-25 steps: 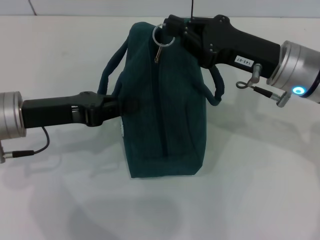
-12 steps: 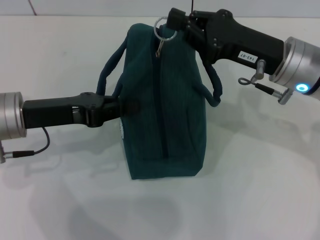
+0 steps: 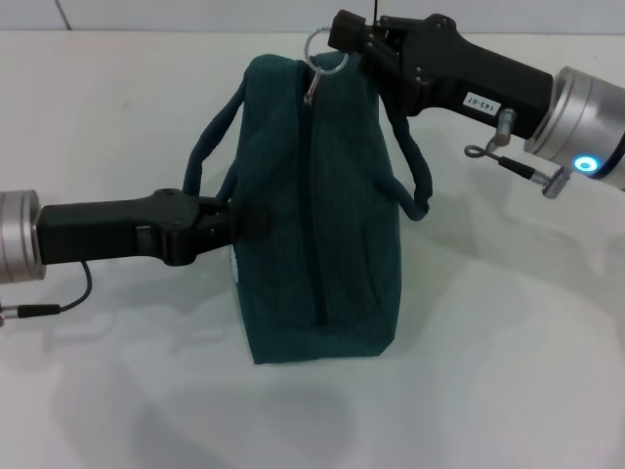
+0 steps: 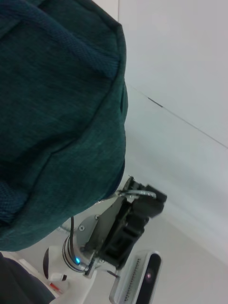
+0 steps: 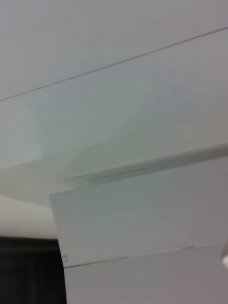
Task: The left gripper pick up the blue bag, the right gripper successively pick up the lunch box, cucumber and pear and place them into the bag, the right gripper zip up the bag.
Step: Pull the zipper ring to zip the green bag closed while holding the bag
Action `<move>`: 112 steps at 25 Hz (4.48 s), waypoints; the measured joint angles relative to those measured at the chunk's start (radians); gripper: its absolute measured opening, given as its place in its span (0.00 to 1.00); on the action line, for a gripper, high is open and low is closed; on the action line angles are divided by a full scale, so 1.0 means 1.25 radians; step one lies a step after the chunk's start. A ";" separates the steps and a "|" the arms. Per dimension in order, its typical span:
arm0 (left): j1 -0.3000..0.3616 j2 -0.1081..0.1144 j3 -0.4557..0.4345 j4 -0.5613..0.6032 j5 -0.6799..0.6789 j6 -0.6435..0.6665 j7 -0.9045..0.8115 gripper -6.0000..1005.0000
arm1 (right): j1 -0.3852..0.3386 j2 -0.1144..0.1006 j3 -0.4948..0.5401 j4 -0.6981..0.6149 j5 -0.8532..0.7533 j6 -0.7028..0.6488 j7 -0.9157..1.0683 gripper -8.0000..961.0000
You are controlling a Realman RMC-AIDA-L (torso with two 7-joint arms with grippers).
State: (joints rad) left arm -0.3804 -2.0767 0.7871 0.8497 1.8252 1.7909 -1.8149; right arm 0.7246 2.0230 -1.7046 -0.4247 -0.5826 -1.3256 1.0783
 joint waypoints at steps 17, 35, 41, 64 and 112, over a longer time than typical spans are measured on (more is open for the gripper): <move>-0.010 0.009 0.000 -0.031 0.000 0.024 0.037 0.06 | 0.004 0.004 0.011 -0.006 0.000 0.049 -0.006 0.01; 0.003 0.026 -0.058 -0.052 0.000 -0.001 0.055 0.06 | 0.003 0.004 0.017 0.023 0.045 0.170 -0.039 0.02; 0.003 0.029 -0.061 -0.069 -0.002 -0.058 0.055 0.07 | 0.002 0.004 0.018 0.026 0.059 0.162 -0.049 0.02; -0.024 0.040 -0.164 0.001 -0.094 -0.085 0.019 0.50 | -0.006 0.004 0.013 0.028 0.092 0.134 -0.042 0.01; -0.155 -0.009 0.474 0.787 0.516 -0.169 -0.798 0.84 | -0.037 0.004 0.019 0.030 0.102 0.121 -0.048 0.01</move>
State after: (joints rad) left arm -0.5744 -2.0876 1.3801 1.8337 2.4706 1.5801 -2.8129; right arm 0.6780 2.0279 -1.6812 -0.3866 -0.4555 -1.1744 1.0188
